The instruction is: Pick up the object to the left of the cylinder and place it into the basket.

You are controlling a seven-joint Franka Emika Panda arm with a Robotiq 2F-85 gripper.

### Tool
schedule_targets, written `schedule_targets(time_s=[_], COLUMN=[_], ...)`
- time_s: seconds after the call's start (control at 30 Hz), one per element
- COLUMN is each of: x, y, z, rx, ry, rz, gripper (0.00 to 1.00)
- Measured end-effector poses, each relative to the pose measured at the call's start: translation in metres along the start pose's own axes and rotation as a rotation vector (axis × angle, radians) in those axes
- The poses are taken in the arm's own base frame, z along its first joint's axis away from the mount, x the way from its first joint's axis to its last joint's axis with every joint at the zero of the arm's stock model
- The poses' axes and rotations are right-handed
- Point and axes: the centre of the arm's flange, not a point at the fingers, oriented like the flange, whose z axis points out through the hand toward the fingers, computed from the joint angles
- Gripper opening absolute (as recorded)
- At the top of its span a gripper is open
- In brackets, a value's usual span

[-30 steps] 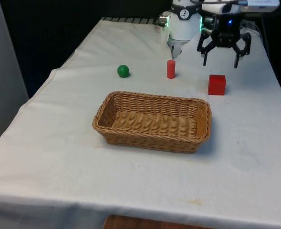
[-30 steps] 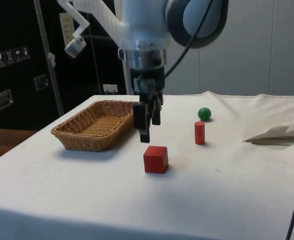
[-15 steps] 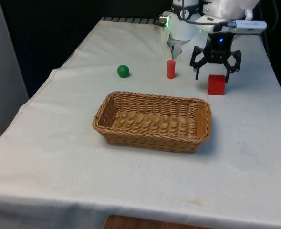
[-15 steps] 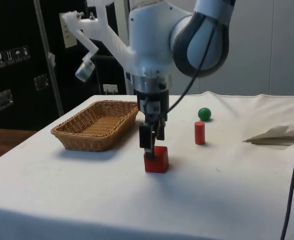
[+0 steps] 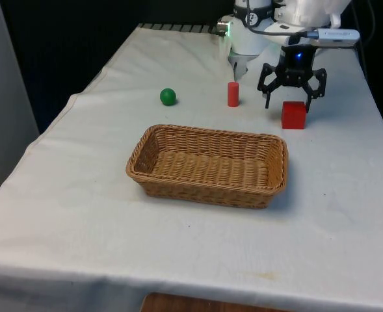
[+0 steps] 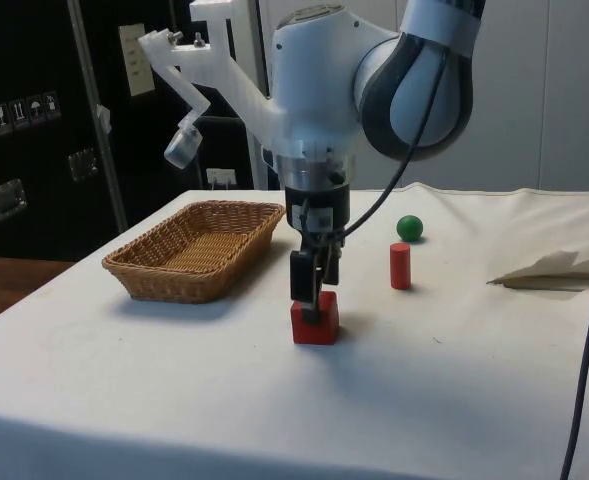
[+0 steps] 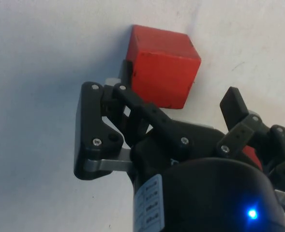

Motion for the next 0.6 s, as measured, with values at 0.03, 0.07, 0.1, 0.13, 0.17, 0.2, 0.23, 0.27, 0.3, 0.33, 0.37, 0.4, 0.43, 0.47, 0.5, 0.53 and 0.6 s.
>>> schedule_targets(time_s=[0.03,0.07,0.1,0.13,0.17,0.2,0.23,0.27,0.3,0.33,0.37,0.4,0.43,0.47,0.5,0.53,0.6], x=[0.0002,0.0006,0.0010,0.0011,0.0015,0.0022,0.0025,0.0033,0.0038,0.0038,0.0042,0.0042,0.0042,0.0042,0.0042,0.0043,0.0043], y=[-0.0005,-0.0015,-0.0025,-0.0029,-0.0034,-0.0040,-0.0045,-0.0047,-0.0054,-0.0054,-0.0055,-0.0055,-0.0055,-0.0055,-0.0055,-0.0050,-0.0050], z=[0.0001,0.0010,0.0019,0.0030,0.0044,0.0052,0.0065,0.0073,0.0083,0.0083,0.0080,0.0080,0.0080,0.0080,0.0080,0.0080,0.0080], rx=[0.000,0.000,-0.001,-0.001,-0.002,-0.003,-0.004,-0.005,-0.006,-0.006,-0.006,-0.006,-0.006,-0.006,-0.006,-0.006,-0.006], ry=[0.000,-0.001,-0.001,-0.003,-0.005,-0.004,-0.006,-0.006,-0.006,-0.006,-0.005,-0.005,-0.005,-0.005,-0.005,-0.005,-0.005], rz=[-0.001,0.000,-0.002,-0.001,-0.001,-0.001,0.000,0.000,0.000,0.000,0.000,0.000,0.000,0.000,0.001,0.002,0.002], gripper=[1.00,1.00,1.00,1.00,1.00,1.00,1.00,1.00,1.00,1.00,1.00,1.00,1.00,0.93,0.75,0.65,0.44])
